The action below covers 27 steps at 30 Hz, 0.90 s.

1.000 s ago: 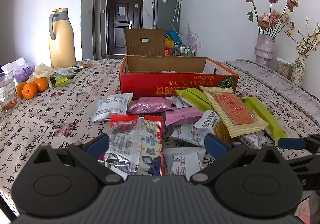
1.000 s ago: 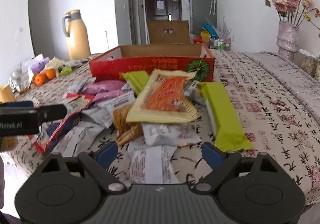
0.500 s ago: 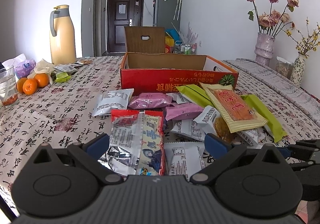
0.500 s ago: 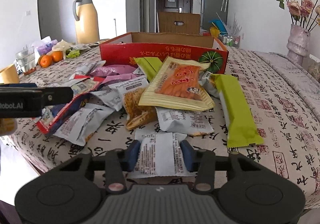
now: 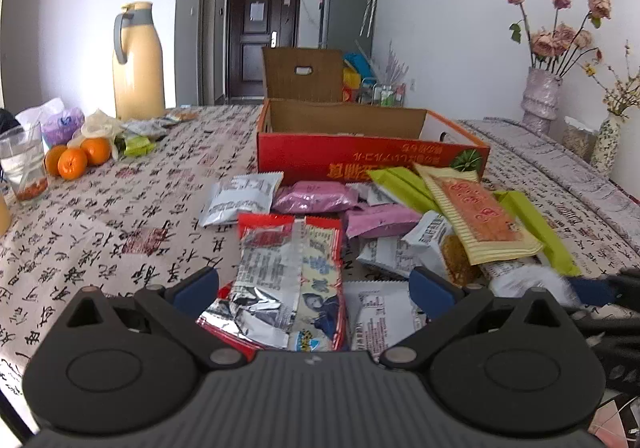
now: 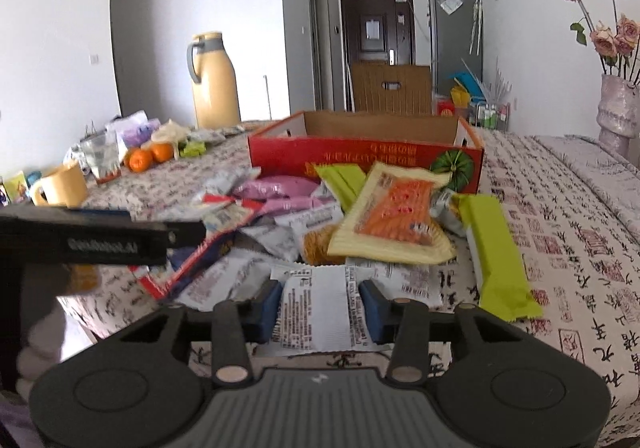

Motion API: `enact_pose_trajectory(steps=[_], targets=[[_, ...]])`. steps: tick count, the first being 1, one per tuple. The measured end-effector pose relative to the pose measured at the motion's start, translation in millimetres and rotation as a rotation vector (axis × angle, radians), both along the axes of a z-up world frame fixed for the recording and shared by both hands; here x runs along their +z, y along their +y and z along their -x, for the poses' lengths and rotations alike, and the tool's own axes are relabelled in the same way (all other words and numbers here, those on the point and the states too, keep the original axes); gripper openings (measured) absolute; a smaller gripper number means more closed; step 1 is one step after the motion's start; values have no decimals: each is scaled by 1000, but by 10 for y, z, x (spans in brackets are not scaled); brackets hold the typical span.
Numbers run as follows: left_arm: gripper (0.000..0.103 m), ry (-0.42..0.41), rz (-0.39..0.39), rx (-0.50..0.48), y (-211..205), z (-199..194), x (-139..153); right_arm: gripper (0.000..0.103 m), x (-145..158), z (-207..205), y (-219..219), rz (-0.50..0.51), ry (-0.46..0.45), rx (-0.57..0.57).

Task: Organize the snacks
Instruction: 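Grasp the red-topped snack packet with the left gripper while the right gripper grasps a white sachet, then carry both packets into the cardboard box and open both grippers to release them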

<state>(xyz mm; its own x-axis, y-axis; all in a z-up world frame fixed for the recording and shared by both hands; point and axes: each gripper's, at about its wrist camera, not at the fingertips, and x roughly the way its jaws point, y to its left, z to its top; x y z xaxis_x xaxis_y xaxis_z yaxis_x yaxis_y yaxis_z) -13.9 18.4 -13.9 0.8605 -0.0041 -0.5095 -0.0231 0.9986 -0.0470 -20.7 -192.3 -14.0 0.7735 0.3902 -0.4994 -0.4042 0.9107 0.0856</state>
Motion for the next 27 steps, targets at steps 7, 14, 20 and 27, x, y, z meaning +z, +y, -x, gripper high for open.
enact_pose_trajectory(steps=[7,14,20,27], targets=[[103,60,-32,41,31,-192,-66,42,82,-64,-102,-21,-38,-44],[103,107,-61,79,71,-404,-150,42,59,-180,-179,-23,-34,-78],[82,152,-54,84,104,-508,-241,42,10,-259,-198,-22,-20,-89],[63,156,-32,78,142,-500,-253,42,-15,-295,-201,-24,-14,-94]])
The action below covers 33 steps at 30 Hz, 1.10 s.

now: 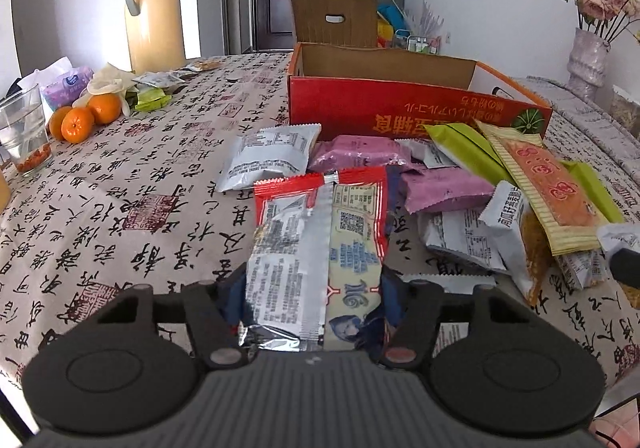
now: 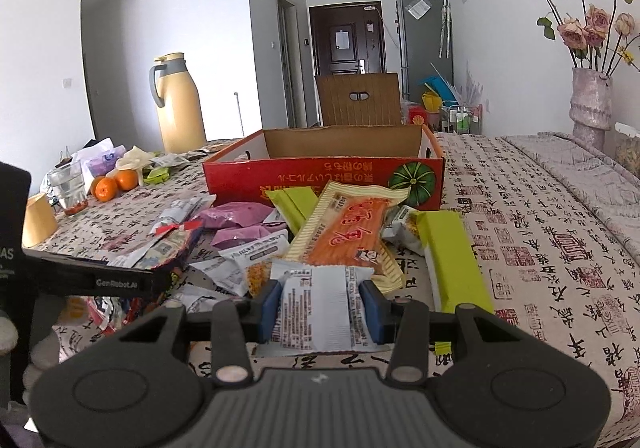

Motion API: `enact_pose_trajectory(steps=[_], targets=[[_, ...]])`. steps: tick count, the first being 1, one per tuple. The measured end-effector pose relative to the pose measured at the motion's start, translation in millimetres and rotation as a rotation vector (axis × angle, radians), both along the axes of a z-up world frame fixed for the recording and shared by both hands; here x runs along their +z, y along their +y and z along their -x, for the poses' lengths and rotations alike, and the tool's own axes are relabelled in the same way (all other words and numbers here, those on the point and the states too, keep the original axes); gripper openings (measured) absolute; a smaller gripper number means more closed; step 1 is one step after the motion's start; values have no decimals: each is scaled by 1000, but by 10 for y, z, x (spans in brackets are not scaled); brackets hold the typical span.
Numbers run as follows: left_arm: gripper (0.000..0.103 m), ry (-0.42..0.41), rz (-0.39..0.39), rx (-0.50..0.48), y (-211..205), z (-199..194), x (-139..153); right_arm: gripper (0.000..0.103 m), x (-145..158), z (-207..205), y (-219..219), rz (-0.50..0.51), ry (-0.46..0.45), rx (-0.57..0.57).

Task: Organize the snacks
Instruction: 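Carry both packets into the cardboard box and open both grippers to release them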

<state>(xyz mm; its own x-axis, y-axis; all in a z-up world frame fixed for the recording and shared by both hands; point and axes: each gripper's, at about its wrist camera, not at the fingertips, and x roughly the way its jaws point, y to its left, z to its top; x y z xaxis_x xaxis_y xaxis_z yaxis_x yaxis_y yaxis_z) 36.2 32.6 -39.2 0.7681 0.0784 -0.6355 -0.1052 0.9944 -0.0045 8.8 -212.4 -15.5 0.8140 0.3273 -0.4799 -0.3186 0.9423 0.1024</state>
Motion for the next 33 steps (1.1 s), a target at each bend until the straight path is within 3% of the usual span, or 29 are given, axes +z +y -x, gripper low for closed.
enact_pose_trajectory(steps=[16,33], targets=[[62,-119,-27,-39,-40,139,368,42,80,-3,-37,-11,-38,-10],[62,-283,-61,-68,-227,-367,906,43,405,-559,-69,-11,-146,-52]])
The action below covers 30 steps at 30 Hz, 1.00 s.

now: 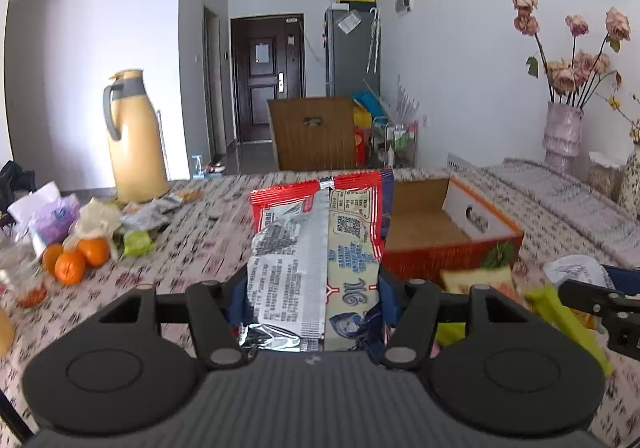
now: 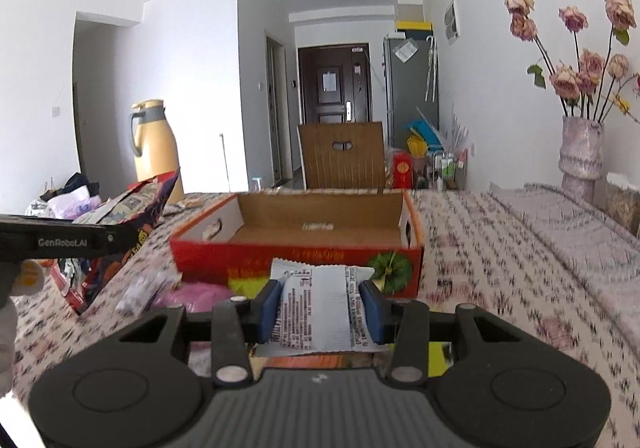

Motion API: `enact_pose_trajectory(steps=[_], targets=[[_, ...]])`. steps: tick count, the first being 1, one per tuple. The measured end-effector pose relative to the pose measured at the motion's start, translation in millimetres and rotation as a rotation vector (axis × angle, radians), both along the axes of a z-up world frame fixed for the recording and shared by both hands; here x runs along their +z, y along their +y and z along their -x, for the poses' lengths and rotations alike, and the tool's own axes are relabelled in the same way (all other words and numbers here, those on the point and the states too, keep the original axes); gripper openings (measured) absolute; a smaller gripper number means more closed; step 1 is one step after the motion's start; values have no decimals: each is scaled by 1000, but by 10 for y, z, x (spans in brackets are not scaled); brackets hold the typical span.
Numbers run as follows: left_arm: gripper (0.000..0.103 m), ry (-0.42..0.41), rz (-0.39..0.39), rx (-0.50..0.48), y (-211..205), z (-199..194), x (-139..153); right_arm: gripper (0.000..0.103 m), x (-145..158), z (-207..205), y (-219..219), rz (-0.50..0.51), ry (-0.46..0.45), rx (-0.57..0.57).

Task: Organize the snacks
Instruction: 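Carry both packets into the cardboard box and open both grippers to release them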

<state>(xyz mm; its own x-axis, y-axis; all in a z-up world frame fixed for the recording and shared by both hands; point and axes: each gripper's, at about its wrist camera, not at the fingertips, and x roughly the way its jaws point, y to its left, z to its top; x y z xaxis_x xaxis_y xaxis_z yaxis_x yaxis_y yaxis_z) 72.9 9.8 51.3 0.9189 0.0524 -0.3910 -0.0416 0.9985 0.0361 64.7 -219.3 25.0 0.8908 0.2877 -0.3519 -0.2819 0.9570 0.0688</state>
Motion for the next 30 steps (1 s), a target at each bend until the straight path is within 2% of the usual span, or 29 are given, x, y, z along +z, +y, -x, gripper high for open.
enact_pose_trajectory(steps=[10,17,24,30], targets=[[62,-50,-13,-24,-208,-520,206,43,291,-718,134,-5,-42,-21],[62,-27,7,-9,-259,-1007,282,43,402,-1323,332,10,-27,-26],[62,21,23,46,-222,-1529,184,43,325,-1899,451,30,48,-54],[62,78,49,87,-94,-1786,-78,43,147,-2139,384,39,93,-82]])
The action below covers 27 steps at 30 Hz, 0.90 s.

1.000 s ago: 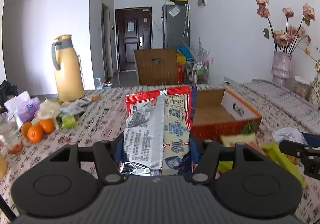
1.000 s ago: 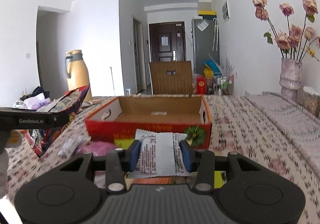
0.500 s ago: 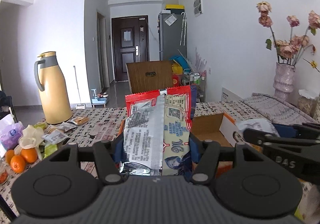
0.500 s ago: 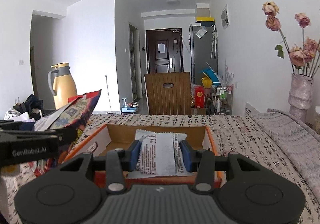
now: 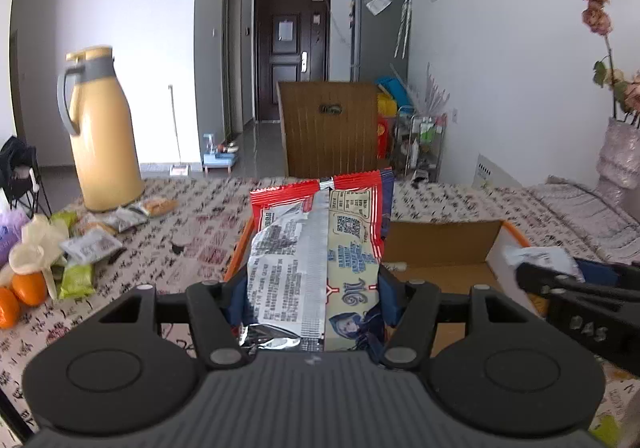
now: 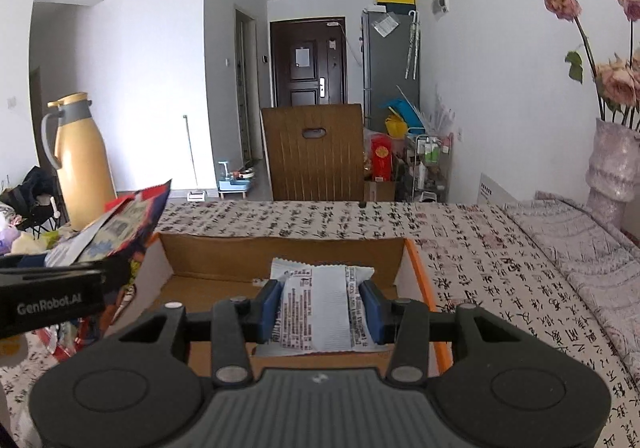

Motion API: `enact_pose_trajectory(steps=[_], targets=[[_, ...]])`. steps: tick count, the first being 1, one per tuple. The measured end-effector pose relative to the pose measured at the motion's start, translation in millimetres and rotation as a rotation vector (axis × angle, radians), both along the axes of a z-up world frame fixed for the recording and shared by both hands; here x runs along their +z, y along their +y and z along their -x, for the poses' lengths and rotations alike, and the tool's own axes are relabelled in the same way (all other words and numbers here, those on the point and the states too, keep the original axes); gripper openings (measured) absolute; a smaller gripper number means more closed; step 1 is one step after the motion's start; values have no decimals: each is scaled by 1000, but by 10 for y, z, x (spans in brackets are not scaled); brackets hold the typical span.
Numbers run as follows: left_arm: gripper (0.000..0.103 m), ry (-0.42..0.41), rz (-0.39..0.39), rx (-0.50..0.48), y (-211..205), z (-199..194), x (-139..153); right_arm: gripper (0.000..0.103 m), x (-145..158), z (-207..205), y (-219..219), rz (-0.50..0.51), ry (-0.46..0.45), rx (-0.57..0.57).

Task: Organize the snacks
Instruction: 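Carry both packets into the cardboard box and open both grippers to release them, then move both grippers back from the box to the snack pile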

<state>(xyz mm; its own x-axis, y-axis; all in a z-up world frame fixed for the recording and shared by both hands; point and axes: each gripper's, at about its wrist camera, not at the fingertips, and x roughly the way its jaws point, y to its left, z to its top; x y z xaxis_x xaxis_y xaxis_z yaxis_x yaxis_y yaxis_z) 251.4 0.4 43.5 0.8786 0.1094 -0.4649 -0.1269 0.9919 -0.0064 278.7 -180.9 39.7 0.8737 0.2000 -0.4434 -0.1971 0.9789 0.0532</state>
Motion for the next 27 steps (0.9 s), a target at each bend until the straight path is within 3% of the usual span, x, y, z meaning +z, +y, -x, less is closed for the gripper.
enact_pose_trajectory(steps=[9,11,12,14,15,17,19,27], targets=[[63,62,5,-24,11,-126,-205,44,-201,-118,-12,4,71,20],[73,55,14,-25,14,-101,-201,44,-209,-107,-4,10,72,11],[83,47,19,-25,13,-81,-188,47,-214,-99,1,12,72,8],[91,24,18,-23,8,-27,-151,74,-221,-74,-11,12,66,-8],[102,14,18,-22,4,-5,-132,82,-223,-70,-24,12,60,-17],[103,-13,19,-10,-3,46,-102,99,-212,-40,-47,7,44,-31],[103,-18,26,-12,-3,59,-81,103,-192,-29,-83,-10,37,-41],[103,-20,30,-6,-4,73,-60,103,-157,5,-133,-30,31,-50]])
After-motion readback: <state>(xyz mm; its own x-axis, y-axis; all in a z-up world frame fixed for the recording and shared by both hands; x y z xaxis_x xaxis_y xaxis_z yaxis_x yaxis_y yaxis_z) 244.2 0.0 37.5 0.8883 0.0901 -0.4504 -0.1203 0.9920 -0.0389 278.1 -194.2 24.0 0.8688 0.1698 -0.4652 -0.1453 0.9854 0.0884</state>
